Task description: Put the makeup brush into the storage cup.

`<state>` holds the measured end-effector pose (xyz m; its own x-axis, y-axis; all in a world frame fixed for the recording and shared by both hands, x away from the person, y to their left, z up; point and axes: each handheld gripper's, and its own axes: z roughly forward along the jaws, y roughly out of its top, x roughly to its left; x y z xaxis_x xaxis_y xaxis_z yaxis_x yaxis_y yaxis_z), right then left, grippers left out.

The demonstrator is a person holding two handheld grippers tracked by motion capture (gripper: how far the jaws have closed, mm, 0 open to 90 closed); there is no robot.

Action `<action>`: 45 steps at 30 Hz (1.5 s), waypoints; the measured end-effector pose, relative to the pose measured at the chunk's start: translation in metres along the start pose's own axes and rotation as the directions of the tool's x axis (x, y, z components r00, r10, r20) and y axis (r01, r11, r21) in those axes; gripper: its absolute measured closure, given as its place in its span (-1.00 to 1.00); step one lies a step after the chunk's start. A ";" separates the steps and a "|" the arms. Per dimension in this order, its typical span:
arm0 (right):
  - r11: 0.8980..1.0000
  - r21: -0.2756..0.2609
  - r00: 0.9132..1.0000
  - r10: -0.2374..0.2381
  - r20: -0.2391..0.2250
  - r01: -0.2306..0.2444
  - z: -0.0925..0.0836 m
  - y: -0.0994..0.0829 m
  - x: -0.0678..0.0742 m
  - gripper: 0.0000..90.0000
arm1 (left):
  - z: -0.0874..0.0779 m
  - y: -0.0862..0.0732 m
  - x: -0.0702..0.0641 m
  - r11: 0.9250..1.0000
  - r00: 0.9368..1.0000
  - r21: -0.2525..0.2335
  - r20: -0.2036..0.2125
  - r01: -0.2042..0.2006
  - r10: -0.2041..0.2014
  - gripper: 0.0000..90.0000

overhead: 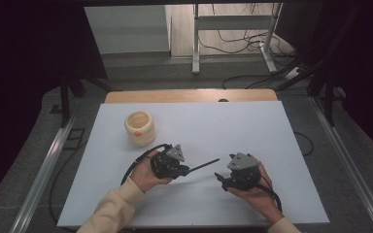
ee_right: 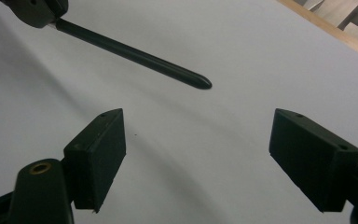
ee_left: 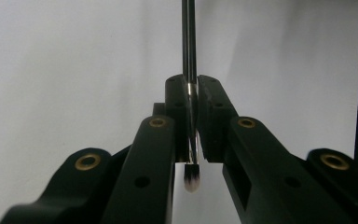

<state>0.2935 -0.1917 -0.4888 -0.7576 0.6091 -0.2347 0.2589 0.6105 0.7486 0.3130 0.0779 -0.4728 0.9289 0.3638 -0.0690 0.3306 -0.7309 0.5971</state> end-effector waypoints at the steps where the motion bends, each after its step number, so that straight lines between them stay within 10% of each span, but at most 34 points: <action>1: 1.000 -0.001 1.000 -0.005 -0.002 0.005 0.000 0.001 0.000 -0.56 | 0.001 0.001 0.000 1.000 1.000 0.001 0.000 -0.006 0.006 0.86; 20: 0.992 0.019 0.992 -0.122 -0.009 0.122 0.013 0.008 0.018 -0.11 | 0.020 0.016 -0.010 0.998 0.998 0.044 0.037 -0.052 0.050 0.86; 31: 0.975 0.071 0.975 -0.204 -0.093 0.211 0.021 0.005 0.028 0.03 | 0.019 0.016 -0.009 0.999 0.999 0.035 0.037 -0.035 0.034 0.86; 41: 0.958 0.091 0.962 -0.269 -0.049 0.273 0.019 0.005 0.031 0.56 | 0.008 0.018 -0.009 0.999 0.997 -0.030 0.070 -0.039 0.041 0.86; 45: 0.947 0.084 0.951 -0.306 -0.049 0.309 0.017 0.006 0.034 0.70 | 0.000 0.016 -0.006 0.992 0.997 -0.129 0.075 -0.001 0.011 0.84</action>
<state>0.2800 -0.1587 -0.5029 -0.8288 0.3676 -0.4218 0.0614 0.8091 0.5845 0.3125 0.0638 -0.4627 0.9423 0.3118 -0.1221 0.3053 -0.6504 0.6955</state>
